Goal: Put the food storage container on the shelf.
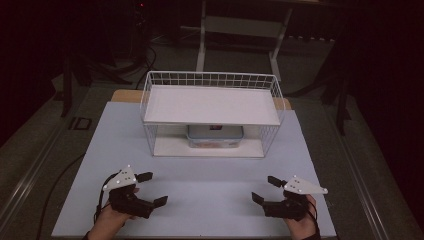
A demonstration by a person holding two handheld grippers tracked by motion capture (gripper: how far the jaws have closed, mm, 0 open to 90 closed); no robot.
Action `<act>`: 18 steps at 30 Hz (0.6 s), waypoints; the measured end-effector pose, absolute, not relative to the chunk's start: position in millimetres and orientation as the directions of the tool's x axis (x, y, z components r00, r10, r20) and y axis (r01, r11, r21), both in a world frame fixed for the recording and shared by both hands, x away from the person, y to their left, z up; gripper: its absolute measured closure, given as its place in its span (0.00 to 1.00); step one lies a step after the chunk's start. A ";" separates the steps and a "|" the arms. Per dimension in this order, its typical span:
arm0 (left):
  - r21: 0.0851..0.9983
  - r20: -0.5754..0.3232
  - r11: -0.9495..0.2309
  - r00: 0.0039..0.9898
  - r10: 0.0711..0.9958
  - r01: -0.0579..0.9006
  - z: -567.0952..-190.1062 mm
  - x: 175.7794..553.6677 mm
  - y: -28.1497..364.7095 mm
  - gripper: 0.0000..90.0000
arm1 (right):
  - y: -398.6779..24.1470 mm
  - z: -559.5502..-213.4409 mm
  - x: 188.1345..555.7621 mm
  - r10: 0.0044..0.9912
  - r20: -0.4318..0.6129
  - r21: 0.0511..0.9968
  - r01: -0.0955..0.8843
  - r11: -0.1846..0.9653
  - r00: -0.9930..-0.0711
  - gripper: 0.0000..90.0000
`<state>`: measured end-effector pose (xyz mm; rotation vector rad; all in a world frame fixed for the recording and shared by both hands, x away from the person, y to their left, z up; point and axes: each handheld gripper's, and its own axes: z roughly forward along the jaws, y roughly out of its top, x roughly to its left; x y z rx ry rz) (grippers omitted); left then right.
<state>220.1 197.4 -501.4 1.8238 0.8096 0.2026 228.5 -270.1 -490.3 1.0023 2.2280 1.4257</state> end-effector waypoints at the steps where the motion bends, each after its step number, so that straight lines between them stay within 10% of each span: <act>1: 0.883 -0.235 -0.188 0.752 0.616 0.430 -501.7 219.8 199.1 0.00 | -272.3 -490.7 227.9 0.702 0.110 0.884 0.392 0.255 -0.704 0.17; 18: 0.908 -0.268 -0.095 0.739 0.619 0.409 -506.2 222.6 208.7 0.00 | -304.8 -500.1 234.5 0.694 0.222 0.896 0.424 0.132 -0.685 0.18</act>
